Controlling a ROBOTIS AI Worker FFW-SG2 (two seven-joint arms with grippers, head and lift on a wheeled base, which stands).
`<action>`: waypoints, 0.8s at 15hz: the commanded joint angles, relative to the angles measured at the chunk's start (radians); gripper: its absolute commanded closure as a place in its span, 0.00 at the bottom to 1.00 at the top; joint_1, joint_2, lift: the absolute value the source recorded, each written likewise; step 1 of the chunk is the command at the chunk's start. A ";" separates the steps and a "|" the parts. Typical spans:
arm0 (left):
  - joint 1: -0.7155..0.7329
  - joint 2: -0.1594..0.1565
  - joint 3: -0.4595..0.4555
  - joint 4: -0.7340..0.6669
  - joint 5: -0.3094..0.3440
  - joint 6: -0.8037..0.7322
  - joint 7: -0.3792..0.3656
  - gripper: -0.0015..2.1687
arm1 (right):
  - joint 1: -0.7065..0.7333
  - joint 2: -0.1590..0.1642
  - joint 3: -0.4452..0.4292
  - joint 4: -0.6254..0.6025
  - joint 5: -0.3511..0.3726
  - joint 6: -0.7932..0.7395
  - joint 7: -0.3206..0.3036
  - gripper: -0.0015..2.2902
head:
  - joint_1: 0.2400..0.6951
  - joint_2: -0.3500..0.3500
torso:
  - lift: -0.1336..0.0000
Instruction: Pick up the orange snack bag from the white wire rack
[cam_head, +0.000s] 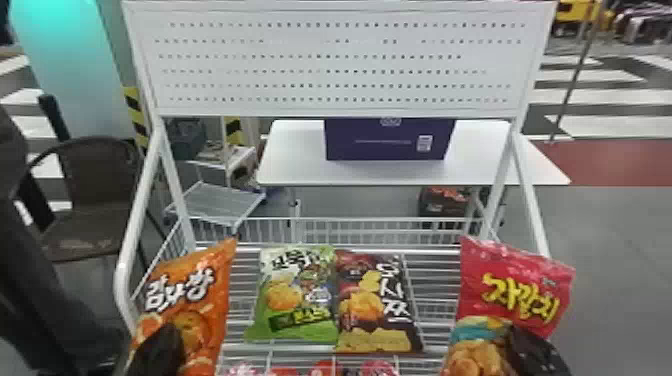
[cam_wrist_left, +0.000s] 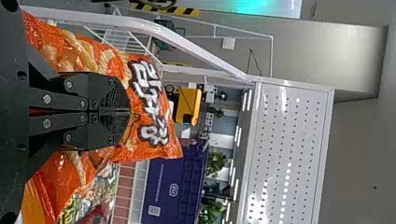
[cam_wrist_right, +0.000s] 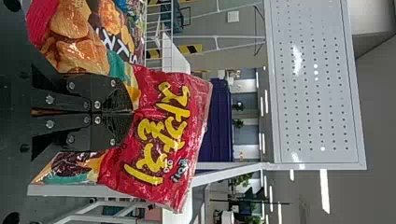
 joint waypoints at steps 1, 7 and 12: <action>0.000 0.000 0.000 0.000 0.002 0.000 -0.001 0.78 | 0.001 0.000 0.000 0.000 0.000 0.000 0.000 0.97 | 0.57 0.50 | 1.00; -0.001 0.000 -0.002 0.002 0.000 -0.003 -0.002 0.78 | -0.001 0.002 0.002 0.000 0.000 0.000 0.000 0.97 | 0.57 0.50 | 1.00; -0.001 -0.001 -0.003 0.002 0.000 -0.006 -0.002 0.78 | -0.001 0.002 0.002 0.000 0.000 0.000 0.002 0.97 | 0.57 0.50 | 1.00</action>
